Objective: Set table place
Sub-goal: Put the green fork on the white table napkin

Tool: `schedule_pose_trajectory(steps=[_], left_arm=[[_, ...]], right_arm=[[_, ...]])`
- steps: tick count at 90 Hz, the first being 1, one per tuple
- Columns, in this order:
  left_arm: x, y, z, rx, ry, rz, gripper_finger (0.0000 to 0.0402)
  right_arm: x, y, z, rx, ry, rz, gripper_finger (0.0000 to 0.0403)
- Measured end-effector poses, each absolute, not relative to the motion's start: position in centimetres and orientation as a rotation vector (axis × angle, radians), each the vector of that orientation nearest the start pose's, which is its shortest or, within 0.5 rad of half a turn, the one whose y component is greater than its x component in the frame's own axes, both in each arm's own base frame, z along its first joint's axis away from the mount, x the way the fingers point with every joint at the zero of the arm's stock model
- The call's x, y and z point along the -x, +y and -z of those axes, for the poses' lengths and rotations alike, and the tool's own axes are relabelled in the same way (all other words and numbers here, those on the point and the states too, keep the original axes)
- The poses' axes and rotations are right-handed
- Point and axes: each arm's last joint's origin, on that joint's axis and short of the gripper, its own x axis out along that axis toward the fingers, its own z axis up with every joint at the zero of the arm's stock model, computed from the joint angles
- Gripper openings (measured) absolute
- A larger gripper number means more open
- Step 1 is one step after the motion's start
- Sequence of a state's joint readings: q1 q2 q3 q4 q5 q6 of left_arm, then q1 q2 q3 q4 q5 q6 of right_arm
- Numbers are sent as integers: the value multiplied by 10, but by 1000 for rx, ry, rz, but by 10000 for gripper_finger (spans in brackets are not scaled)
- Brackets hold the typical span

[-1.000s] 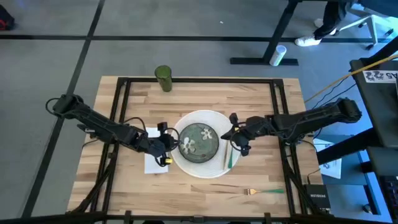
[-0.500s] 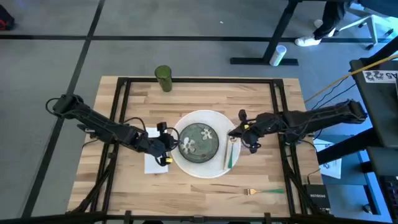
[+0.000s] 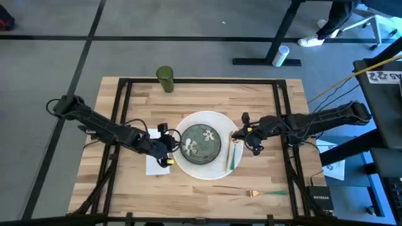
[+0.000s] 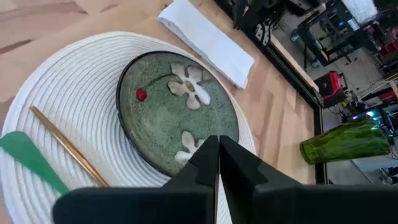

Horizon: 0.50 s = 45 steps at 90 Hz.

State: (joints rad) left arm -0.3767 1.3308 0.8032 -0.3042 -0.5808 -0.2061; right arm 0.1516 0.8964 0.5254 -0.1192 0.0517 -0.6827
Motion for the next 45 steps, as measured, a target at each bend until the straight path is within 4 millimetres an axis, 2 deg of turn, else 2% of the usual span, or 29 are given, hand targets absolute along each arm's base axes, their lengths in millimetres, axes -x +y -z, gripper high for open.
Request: schedule_pose_trajectory(steps=[9,30,45], left_arm=[[-249,-81,-221,-188,712,-266,0],[-248,-84,-221,-192,710,-254,0],[-247,-88,-221,-191,699,-239,0]], right_arm=[[-184,27,-229,718,428,-263,0],[-169,37,-244,746,326,-250,0],[-157,43,-247,772,332,-221,0]])
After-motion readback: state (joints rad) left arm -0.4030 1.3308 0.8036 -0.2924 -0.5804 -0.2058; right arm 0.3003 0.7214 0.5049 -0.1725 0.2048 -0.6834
